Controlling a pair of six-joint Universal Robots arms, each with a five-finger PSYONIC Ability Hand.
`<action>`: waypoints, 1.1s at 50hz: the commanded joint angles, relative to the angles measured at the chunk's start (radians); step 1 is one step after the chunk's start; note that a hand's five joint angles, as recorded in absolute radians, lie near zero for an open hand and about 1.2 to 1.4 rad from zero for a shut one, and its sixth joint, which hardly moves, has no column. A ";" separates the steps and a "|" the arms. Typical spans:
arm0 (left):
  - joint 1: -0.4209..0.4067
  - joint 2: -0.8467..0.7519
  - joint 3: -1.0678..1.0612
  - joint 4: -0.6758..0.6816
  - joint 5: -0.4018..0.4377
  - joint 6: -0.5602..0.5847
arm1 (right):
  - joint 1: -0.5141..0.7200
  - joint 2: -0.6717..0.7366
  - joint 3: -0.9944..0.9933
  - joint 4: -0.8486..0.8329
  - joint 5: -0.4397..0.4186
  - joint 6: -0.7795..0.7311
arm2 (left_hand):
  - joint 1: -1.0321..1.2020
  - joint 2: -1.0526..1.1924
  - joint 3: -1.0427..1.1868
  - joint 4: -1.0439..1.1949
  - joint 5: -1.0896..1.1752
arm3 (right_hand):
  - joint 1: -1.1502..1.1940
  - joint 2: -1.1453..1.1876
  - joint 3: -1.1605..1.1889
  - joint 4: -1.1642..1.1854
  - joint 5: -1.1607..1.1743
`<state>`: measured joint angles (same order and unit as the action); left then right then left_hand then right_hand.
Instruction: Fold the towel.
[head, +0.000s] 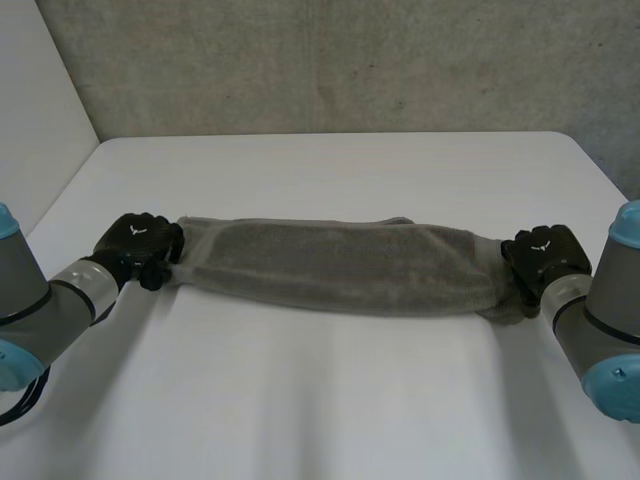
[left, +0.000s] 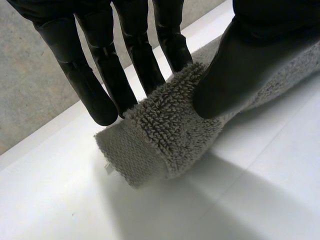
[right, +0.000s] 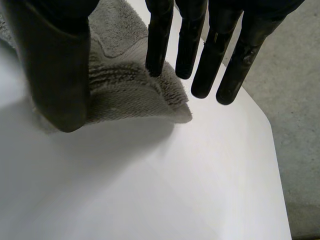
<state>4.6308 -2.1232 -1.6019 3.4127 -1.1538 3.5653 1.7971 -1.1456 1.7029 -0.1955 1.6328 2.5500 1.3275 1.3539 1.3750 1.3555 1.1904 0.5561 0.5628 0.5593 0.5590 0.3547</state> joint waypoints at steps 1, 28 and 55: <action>-0.003 0.025 -0.030 0.000 0.000 0.001 | -0.007 -0.006 0.021 0.016 -0.005 0.107 | 0.069 0.042 0.021 0.041 0.031 | -0.048 -0.055 -0.052 -0.051 -0.021; 0.019 0.020 -0.004 0.003 -0.007 -0.002 | -0.008 -0.014 0.055 0.022 -0.088 0.328 | 0.069 0.042 0.021 0.041 0.031 | -0.007 -0.014 -0.010 -0.010 0.020; 0.026 0.026 -0.004 0.000 -0.009 -0.051 | 0.002 0.004 0.047 -0.079 0.019 0.194 | 0.069 0.042 0.021 0.041 0.031 | 0.292 0.286 0.289 0.289 0.319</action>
<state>4.6584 -2.0983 -1.5995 3.4142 -1.1639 3.5136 1.7906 -1.1417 1.7429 -0.2648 1.6450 2.7631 1.3275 1.3539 1.3769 1.3555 1.1905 0.8521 0.8504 0.8519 0.8465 0.6594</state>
